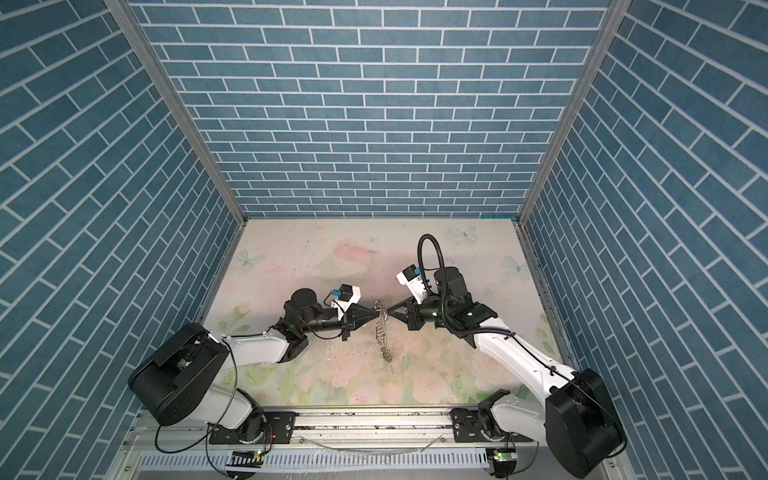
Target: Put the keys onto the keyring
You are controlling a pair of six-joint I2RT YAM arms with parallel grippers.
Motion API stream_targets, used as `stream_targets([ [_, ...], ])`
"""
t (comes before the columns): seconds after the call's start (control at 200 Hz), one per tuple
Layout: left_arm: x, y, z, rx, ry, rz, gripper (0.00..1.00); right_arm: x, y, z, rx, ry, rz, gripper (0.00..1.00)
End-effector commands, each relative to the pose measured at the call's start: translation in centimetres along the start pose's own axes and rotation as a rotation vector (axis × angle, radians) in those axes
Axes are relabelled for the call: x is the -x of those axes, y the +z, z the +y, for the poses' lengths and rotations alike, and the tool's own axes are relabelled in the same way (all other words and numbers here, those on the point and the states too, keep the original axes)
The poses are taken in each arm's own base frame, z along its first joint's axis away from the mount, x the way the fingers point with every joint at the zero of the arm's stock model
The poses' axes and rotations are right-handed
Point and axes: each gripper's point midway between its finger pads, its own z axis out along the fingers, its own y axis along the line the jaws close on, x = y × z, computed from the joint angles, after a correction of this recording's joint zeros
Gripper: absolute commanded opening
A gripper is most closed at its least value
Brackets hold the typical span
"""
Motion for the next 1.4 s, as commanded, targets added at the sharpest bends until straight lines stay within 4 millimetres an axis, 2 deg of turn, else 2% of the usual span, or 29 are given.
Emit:
stream_targets([
  [0.0,1.8,0.0,-0.5,-0.016,0.08,-0.055,0.0,0.0,0.1,0.9,0.037,-0.036,0.003,0.0],
  [0.2,1.9,-0.2,-0.5,-0.005,0.102,-0.068,0.0,0.0,0.2,1.1,0.044,-0.026,-0.004,0.0],
  [0.8,1.7,-0.4,-0.6,-0.006,0.13,-0.09,0.0,0.7,0.9,-0.2,0.013,0.022,-0.04,0.0],
  [1.395,2.0,-0.1,-0.4,0.026,0.159,-0.131,0.0,0.2,1.7,-0.9,0.026,0.165,-0.038,0.0],
])
